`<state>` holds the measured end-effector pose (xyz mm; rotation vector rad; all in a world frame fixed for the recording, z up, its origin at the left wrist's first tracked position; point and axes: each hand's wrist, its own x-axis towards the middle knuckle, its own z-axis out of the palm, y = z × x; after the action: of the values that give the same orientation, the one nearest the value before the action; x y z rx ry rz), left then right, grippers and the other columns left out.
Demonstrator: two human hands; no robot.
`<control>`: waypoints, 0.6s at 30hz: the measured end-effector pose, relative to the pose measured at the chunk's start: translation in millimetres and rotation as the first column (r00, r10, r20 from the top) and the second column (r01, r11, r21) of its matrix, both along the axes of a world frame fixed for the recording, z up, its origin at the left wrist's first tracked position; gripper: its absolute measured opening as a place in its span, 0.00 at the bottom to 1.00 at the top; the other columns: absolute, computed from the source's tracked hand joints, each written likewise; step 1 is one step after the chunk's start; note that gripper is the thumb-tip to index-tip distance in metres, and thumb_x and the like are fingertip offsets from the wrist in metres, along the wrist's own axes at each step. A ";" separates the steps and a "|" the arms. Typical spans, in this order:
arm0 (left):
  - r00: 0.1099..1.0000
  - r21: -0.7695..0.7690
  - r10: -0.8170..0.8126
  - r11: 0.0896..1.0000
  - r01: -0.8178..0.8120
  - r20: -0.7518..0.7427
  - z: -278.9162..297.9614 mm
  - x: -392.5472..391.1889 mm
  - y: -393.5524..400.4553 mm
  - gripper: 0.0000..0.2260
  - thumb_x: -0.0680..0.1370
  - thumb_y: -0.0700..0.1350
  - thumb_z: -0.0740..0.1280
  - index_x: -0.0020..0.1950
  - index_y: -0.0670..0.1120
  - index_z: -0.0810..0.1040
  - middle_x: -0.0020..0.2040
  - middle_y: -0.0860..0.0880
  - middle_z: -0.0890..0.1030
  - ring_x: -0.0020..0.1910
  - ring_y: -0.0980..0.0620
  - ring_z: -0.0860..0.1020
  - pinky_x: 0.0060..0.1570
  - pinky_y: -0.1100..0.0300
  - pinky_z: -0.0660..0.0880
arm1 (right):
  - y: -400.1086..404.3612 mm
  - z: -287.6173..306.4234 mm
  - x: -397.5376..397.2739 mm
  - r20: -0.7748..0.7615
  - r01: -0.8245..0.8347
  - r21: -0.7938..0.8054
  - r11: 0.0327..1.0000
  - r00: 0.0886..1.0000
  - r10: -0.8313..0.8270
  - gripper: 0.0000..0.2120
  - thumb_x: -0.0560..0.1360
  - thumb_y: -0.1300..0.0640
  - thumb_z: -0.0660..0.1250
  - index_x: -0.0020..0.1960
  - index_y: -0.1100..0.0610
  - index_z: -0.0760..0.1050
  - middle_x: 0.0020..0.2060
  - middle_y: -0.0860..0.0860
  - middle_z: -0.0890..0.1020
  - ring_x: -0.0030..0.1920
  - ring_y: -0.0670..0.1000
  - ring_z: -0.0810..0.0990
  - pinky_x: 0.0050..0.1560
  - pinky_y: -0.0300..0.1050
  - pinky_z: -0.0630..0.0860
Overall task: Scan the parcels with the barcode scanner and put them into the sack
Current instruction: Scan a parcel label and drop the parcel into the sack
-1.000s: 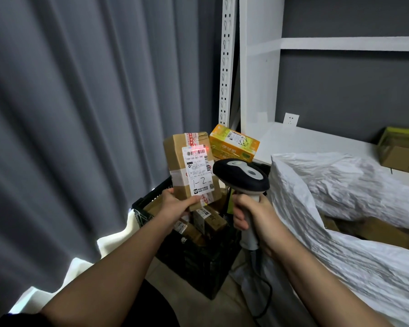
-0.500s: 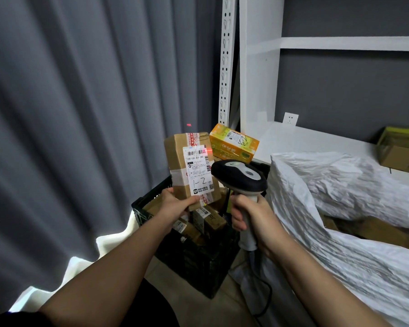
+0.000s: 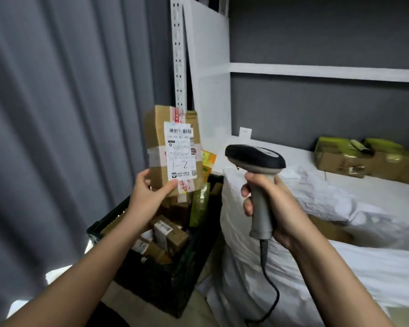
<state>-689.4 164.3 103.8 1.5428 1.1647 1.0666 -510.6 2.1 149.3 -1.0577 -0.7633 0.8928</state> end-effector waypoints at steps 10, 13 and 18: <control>0.731 0.155 -0.275 0.874 0.461 -0.624 56.3 174.3 -44.9 0.39 0.65 0.67 0.72 0.70 0.49 0.68 0.64 0.48 0.77 0.60 0.46 0.77 0.59 0.51 0.74 | -84.6 16.0 95.4 -0.126 0.233 -0.055 0.971 0.963 -0.238 0.10 0.78 0.55 0.64 0.54 0.56 0.65 0.27 0.52 0.72 0.23 0.50 0.71 0.23 0.38 0.69; 0.468 0.087 -0.225 0.826 0.557 -0.855 37.8 219.0 -66.3 0.33 0.68 0.68 0.68 0.64 0.48 0.72 0.62 0.48 0.78 0.59 0.46 0.77 0.51 0.58 0.73 | -99.4 10.3 108.4 -0.163 0.262 -0.059 0.963 0.949 -0.269 0.08 0.78 0.55 0.64 0.53 0.56 0.66 0.28 0.52 0.71 0.23 0.50 0.71 0.22 0.38 0.70; 0.351 -0.255 -0.457 0.833 0.491 -0.818 -7.5 259.7 -81.7 0.35 0.74 0.72 0.53 0.64 0.44 0.75 0.58 0.43 0.80 0.43 0.43 0.83 0.48 0.56 0.78 | -108.7 -1.0 121.6 -0.164 0.295 -0.091 0.951 0.938 -0.307 0.08 0.78 0.55 0.64 0.53 0.57 0.66 0.28 0.52 0.72 0.23 0.50 0.71 0.23 0.38 0.69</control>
<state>-429.7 82.7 96.3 2.3621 1.1448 -0.2008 -389.1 -106.6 148.3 -1.1017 -0.4120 0.7384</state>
